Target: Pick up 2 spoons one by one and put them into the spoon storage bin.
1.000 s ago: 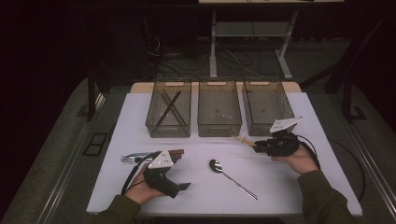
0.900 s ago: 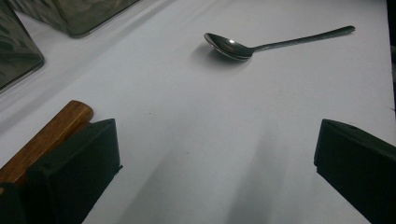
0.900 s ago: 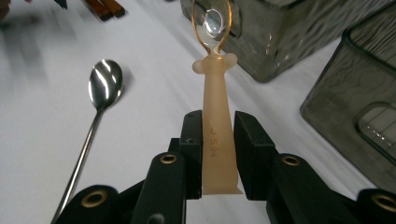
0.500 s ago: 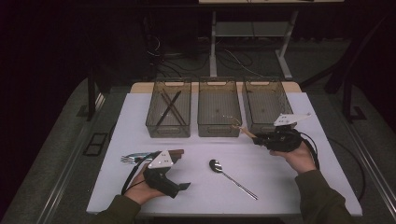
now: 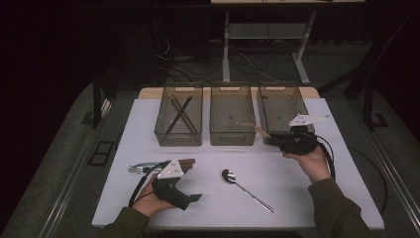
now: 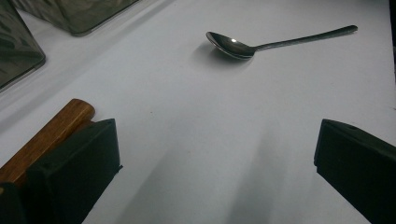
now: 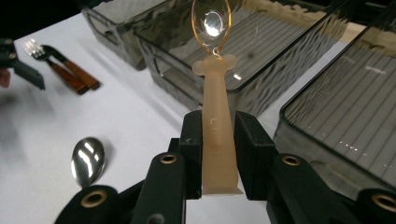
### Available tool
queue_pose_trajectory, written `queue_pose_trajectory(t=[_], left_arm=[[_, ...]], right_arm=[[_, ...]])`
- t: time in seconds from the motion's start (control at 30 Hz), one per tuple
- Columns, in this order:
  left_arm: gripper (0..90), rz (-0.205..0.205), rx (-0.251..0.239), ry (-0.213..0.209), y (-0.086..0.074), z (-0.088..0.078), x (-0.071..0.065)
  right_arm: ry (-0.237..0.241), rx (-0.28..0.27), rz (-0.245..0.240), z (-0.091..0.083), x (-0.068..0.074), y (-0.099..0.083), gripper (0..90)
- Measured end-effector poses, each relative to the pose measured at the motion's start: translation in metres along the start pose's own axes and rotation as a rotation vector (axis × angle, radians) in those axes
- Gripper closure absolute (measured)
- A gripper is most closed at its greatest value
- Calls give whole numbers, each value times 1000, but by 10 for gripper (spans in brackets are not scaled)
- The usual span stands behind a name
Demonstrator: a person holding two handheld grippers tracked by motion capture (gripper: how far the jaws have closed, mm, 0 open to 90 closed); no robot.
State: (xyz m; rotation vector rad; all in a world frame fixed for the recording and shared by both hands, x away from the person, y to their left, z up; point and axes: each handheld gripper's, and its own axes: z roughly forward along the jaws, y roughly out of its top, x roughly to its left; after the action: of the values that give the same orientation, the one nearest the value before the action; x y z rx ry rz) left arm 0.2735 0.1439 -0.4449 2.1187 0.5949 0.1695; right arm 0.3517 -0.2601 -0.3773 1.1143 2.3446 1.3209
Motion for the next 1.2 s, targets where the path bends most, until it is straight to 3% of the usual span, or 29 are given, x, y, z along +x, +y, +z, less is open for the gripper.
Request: queue_pose_trajectory(t=[0.7, 0.97, 1.2], left_arm=[[0, 1, -4, 8, 0, -2, 1], [0, -8, -14, 7, 0, -2, 1], [0, -7, -17, 1, 0, -2, 1]], right_arm=[[2, -10, 54, 34, -6, 36, 734], [-10, 12, 81, 52, -9, 50, 733], [-23, 35, 69, 72, -6, 62, 733]])
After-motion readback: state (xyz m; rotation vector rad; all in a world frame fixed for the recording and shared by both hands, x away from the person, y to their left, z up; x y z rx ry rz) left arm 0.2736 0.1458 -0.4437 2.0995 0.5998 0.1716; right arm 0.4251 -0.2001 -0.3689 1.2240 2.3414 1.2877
